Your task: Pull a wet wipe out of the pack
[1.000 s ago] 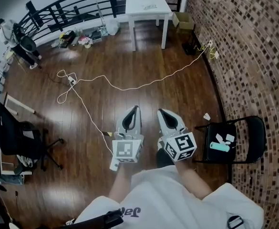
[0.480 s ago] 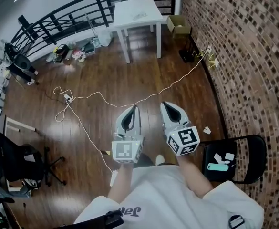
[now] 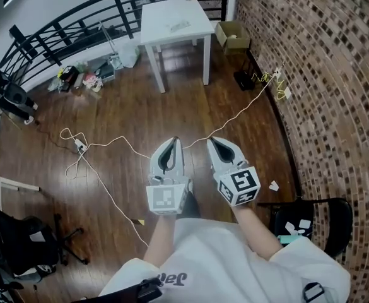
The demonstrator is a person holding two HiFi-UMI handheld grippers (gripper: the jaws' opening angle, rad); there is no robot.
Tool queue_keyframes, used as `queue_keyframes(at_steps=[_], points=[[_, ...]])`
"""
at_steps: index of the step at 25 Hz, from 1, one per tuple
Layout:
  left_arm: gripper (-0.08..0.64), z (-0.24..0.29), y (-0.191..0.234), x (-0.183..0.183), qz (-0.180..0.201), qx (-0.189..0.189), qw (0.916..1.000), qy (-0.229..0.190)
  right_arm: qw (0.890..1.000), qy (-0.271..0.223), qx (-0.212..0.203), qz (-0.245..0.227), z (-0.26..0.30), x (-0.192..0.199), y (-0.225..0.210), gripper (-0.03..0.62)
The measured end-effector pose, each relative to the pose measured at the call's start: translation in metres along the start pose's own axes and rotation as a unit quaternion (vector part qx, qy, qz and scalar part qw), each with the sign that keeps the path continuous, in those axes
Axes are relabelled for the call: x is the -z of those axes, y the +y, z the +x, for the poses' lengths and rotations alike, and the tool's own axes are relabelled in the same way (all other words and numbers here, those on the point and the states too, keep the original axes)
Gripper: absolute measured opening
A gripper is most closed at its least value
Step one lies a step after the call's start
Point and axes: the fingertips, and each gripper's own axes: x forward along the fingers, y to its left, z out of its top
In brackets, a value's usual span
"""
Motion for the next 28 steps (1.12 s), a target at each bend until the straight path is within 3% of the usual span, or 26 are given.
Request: queue_keyframes(at_steps=[7,10,13,16,22,28], points=[[0.015,0.116,0.105,-0.014,-0.010,0.005,0.9996,-0.024,0.999,-0.026,0.003,-0.040,0.151,-0.064,-0.028,-0.008],[0.015,0.150,0.140,-0.006,-0.020,0.004,0.9996,-0.021,0.999,-0.017,-0.004,-0.044,0.198,-0.066,-0.032,-0.008],[0.015,0.175,0.156,0.018,-0.044,0.019,0.9988,0.009,0.999,0.002,-0.009,-0.039,0.231,-0.055,-0.043,-0.008],[0.015,0.206,0.173,0.033,-0.039,0.004,0.9990,0.024,0.999,0.006,-0.005,-0.032,0.260,-0.052,-0.068,-0.008],[0.015,0.310,0.195,0.062,-0.018,-0.023,0.9993,0.025,1.000,0.000,-0.012,-0.019,0.335,-0.056,-0.156,-0.008],[0.015,0.455,0.191,0.047,0.014,-0.031,0.9994,-0.007,0.999,-0.036,-0.018,-0.020,0.414,-0.102,-0.276,-0.008]])
